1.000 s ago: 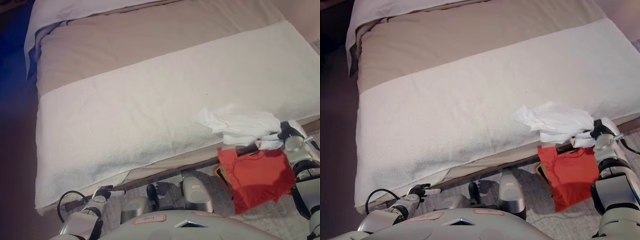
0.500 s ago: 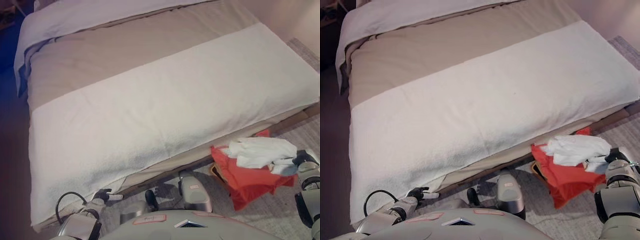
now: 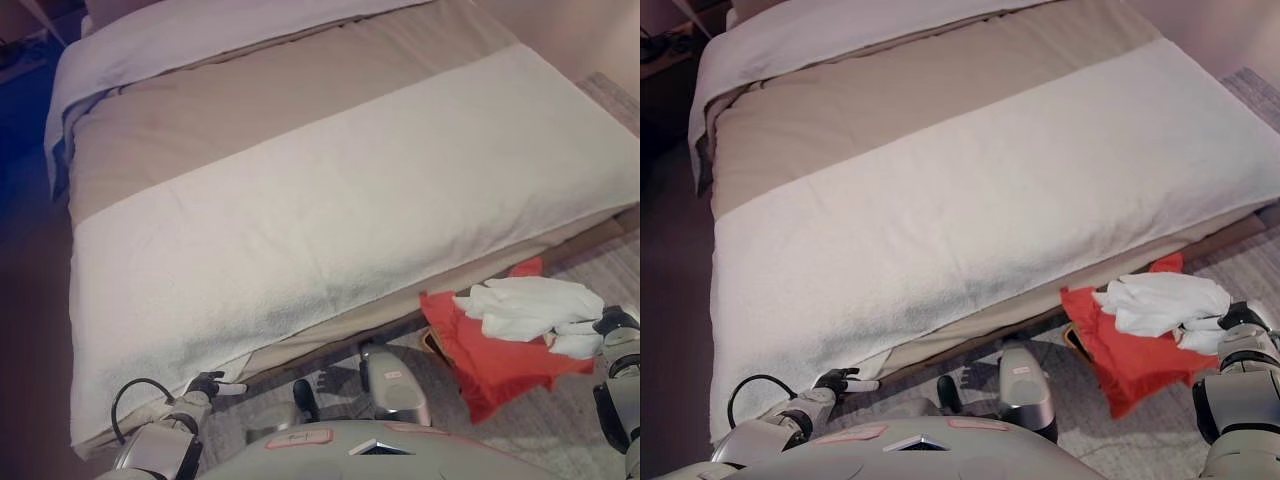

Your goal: Put the clothes on the bed into the basket.

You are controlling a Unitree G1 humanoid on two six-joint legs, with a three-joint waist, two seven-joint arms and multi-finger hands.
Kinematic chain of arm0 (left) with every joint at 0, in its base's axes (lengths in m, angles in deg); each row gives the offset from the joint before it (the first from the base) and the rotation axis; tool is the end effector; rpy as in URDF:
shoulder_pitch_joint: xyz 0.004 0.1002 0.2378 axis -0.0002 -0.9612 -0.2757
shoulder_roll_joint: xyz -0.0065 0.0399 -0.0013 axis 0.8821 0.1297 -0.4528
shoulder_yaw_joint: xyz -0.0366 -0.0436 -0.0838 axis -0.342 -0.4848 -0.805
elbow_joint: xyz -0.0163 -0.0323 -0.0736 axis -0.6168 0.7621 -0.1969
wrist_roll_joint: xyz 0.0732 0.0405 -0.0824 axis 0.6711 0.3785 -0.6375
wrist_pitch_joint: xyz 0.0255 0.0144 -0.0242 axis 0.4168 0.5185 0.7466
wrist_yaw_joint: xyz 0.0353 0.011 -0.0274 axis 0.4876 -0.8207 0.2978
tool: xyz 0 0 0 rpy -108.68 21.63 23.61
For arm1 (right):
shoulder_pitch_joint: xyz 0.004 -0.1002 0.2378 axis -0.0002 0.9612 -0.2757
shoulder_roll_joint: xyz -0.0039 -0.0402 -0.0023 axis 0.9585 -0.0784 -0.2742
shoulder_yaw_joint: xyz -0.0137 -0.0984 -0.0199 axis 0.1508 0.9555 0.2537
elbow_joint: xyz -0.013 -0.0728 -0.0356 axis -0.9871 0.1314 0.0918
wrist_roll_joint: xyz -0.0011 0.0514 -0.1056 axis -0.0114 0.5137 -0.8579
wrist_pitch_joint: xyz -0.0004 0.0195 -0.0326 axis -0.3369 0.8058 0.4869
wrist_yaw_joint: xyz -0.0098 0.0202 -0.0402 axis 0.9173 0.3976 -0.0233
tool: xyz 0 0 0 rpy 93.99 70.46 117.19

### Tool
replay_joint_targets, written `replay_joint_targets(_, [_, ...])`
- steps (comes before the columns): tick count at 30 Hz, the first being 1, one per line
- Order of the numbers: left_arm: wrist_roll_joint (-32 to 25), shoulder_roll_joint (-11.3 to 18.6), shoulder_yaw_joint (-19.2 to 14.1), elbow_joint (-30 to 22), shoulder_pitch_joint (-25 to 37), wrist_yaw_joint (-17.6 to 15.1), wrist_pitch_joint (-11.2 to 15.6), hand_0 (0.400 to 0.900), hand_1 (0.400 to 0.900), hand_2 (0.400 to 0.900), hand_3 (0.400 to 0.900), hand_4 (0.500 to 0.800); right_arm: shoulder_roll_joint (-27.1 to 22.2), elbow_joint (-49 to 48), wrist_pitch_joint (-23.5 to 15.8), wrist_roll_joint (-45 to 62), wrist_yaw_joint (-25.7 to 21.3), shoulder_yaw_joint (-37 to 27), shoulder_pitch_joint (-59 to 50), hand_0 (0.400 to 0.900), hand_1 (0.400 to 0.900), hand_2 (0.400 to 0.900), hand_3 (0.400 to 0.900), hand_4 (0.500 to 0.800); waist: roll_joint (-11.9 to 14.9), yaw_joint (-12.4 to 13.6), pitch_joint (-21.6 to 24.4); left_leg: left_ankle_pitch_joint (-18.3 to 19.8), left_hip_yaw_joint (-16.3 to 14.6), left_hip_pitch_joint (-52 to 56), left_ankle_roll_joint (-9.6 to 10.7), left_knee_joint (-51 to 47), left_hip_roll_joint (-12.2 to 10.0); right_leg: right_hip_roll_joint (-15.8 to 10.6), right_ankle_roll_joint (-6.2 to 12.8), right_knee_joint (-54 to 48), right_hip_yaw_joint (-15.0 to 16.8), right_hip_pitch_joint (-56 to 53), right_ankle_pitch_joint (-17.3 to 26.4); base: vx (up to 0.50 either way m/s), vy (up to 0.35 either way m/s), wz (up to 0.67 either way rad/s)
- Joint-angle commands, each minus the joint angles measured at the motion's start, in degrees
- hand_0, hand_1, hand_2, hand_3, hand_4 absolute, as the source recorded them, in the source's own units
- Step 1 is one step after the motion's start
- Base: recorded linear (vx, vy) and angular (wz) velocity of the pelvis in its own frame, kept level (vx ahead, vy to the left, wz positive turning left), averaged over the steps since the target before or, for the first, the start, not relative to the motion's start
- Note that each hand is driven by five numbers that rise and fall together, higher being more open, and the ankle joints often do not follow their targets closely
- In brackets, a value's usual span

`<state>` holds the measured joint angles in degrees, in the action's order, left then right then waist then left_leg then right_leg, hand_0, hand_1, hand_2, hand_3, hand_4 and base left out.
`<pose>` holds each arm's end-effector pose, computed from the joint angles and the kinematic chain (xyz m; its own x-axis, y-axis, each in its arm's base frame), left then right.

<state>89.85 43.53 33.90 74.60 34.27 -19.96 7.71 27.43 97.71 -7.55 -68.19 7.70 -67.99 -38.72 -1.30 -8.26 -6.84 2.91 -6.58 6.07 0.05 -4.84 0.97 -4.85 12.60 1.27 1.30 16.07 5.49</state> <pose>0.0836 0.2440 -0.1259 0.2470 0.3076 -0.9189 0.2131 0.9078 0.3612 0.1608 -0.4104 0.0094 0.3812 -0.7221 -0.5773 -0.0852 0.5944 -0.7997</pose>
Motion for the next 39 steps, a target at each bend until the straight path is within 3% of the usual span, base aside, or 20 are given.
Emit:
replay_joint_targets(1, [1.19,3.48,0.65,1.85,0.94,-1.69,0.03,0.9,0.9,0.9,0.9,0.8,-5.81,-0.41,-0.71,-1.82,-4.43,2.29,-8.09,0.9,0.9,0.9,0.9,0.8,-0.06,0.95,-2.12,1.32,0.92,0.55,0.64,0.21,2.12,-3.35,-1.98,-1.18,4.56,-3.92,7.25,0.0,-0.01,0.05])
replay_joint_targets(25, [1.26,2.78,0.83,2.27,0.64,-2.21,-0.23,0.9,0.9,0.9,0.9,0.8,-3.52,1.28,-0.12,-3.24,-4.35,4.65,-9.83,0.9,0.9,0.9,0.9,0.8,-0.06,2.41,-1.65,0.75,2.41,0.1,0.9,0.09,1.86,-3.89,-2.52,-1.84,2.85,-5.07,7.05,0.0,-0.008,0.04])
replay_joint_targets(39, [0.93,3.51,-1.16,2.62,1.09,-0.96,-0.22,0.9,0.9,0.9,0.9,0.8,5.95,-3.44,-1.65,5.15,1.59,3.71,-3.44,0.9,0.9,0.9,0.9,0.8,0.79,3.55,-0.91,0.33,3.54,0.03,0.97,-0.05,1.47,-3.87,-3.04,-2.01,1.78,-5.76,6.39,0.0,-0.015,0.05])
